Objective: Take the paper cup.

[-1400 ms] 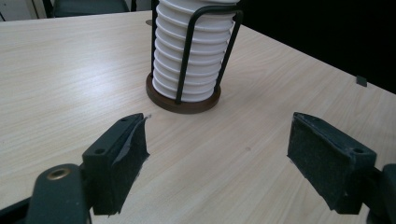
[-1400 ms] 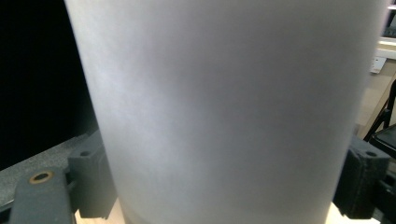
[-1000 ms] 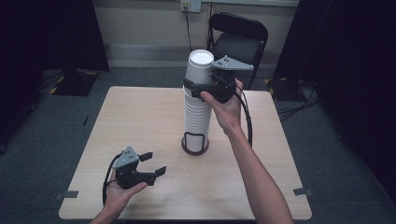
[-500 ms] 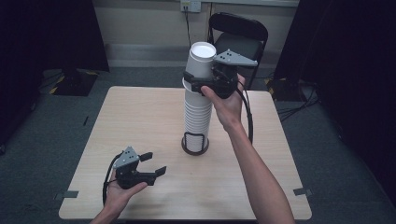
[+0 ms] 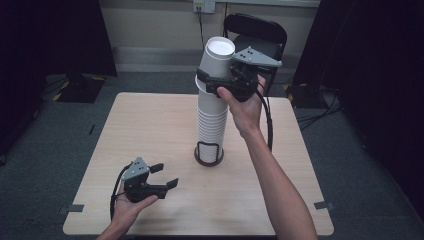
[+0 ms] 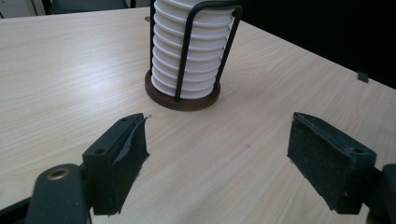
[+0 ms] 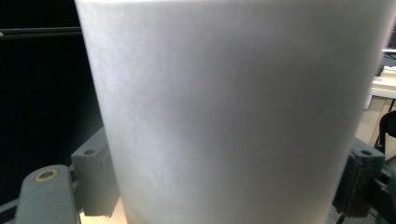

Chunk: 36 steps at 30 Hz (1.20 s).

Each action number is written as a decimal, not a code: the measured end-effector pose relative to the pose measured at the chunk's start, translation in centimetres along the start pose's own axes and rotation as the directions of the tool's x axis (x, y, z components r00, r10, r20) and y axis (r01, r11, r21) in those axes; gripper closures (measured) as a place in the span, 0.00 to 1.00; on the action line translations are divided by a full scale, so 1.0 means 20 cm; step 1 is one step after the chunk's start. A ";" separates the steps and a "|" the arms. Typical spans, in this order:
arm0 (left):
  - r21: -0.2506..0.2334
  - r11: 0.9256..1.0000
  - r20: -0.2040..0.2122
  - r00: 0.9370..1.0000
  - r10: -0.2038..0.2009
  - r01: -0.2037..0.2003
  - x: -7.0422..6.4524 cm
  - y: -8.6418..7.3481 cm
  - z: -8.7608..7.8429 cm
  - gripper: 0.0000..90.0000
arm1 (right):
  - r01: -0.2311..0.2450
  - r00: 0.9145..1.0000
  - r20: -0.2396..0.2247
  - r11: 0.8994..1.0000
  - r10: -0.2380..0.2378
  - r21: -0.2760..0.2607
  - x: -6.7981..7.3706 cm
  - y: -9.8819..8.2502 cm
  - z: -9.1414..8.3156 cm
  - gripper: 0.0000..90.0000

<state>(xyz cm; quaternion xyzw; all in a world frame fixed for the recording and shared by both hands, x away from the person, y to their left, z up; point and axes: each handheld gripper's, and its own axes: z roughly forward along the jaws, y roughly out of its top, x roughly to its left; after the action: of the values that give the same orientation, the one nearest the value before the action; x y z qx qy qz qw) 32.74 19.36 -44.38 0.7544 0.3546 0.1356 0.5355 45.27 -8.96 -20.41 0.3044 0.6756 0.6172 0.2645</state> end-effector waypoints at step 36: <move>-0.003 1.000 0.003 1.000 0.005 -0.005 -0.02 0.00 0.01 0.24 | -0.084 0.996 0.029 0.995 0.086 -0.059 -0.11 0.08 -0.31 0.17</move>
<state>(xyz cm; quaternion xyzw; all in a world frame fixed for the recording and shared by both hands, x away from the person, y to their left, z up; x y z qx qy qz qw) 32.58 18.91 -44.50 0.7546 0.3516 0.1365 0.5369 42.25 -14.67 -18.30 0.3348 0.6398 0.6422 0.2571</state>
